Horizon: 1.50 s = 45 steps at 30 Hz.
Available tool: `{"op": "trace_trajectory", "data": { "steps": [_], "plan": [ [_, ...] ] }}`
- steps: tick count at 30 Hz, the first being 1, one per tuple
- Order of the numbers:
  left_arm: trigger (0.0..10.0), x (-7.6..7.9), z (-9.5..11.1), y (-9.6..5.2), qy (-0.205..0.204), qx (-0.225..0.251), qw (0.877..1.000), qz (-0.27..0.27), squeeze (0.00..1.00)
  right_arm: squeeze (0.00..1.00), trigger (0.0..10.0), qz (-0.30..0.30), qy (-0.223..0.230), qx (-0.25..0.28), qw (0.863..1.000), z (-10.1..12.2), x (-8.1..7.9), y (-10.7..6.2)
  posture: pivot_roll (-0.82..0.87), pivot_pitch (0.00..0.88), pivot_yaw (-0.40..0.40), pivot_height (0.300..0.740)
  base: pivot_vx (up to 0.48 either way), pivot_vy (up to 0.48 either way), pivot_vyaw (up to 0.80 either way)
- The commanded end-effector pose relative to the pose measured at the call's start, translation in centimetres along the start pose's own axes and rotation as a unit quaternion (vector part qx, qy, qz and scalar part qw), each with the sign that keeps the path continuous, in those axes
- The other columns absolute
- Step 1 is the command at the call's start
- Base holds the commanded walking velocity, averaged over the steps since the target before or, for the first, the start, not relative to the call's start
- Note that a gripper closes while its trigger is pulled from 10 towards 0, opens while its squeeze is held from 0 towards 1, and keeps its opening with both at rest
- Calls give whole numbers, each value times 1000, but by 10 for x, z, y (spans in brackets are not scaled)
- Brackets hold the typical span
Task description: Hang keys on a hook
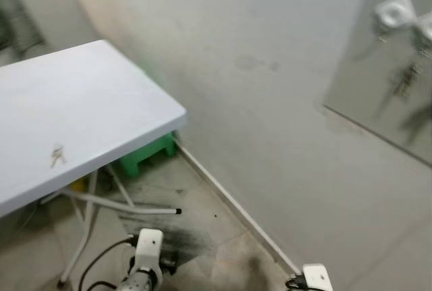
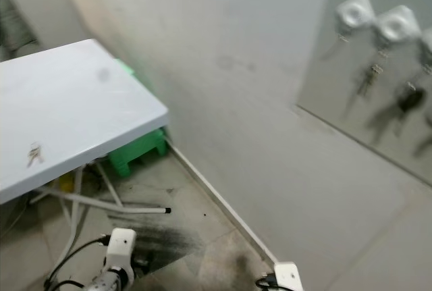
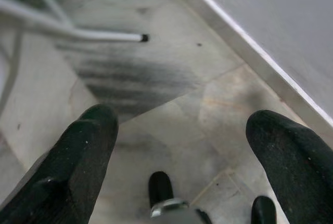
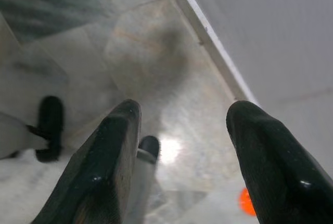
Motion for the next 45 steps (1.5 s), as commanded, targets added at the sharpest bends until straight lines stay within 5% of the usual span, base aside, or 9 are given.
{"op": "trace_trajectory", "data": {
  "steps": [1, 15, 17, 24, 27, 31, 45],
  "plan": [
    [10000, -5, 12, 1, 0, 24, 1000, 0, 0, 0, 10000, 3, 4, 37, 999, 19, -5, 4, -55, 25, -3, 740, 0, 0, 800],
    [10000, 8, 76, 7, -20, 149, 988, -45, 0, 0, 10000, -20, 8, 203, 979, 100, 18, 5, -55, 37, -10, 740, 0, 0, 800],
    [10000, 11, 95, 8, -36, 178, 982, -53, 0, 0, 10000, -24, 8, 256, 966, 127, 24, 2, -51, 34, -14, 740, 0, 0, 800],
    [10000, 22, 129, 10, -31, 213, 974, -68, 0, 0, 10000, -25, -3, 324, 946, 165, 28, -6, -49, 30, -18, 740, 0, 0, 800],
    [10000, 29, 151, 9, -29, 235, 968, -86, 0, 0, 10000, -27, 41, 365, 930, 185, 36, -12, -50, 22, -18, 740, 0, 0, 563],
    [10000, 39, 186, -5, -18, 302, 945, -121, 0, 0, 10000, -43, 20, 427, 903, 219, 47, -30, -53, 11, -13, 740, 0, 0, 0],
    [10000, 62, 225, -49, -7, 387, 908, -161, 0, 0, 10000, -29, 12, 549, 835, 271, 38, -92, -66, 48, -6, 740, 0, 0, 0]
  ]
}}
Point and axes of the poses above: a point about 5 cm out from each wrist's last joint towards the gripper, its own y axis pointing out of the wrist towards the gripper, its own z axis along the axis of the wrist's last joint, x = y × z, the point moved 3 cm from there along y, pointing out of the wrist towards the gripper, and after that the axes turned 15 degrees about -y, right-handed, at the moved point
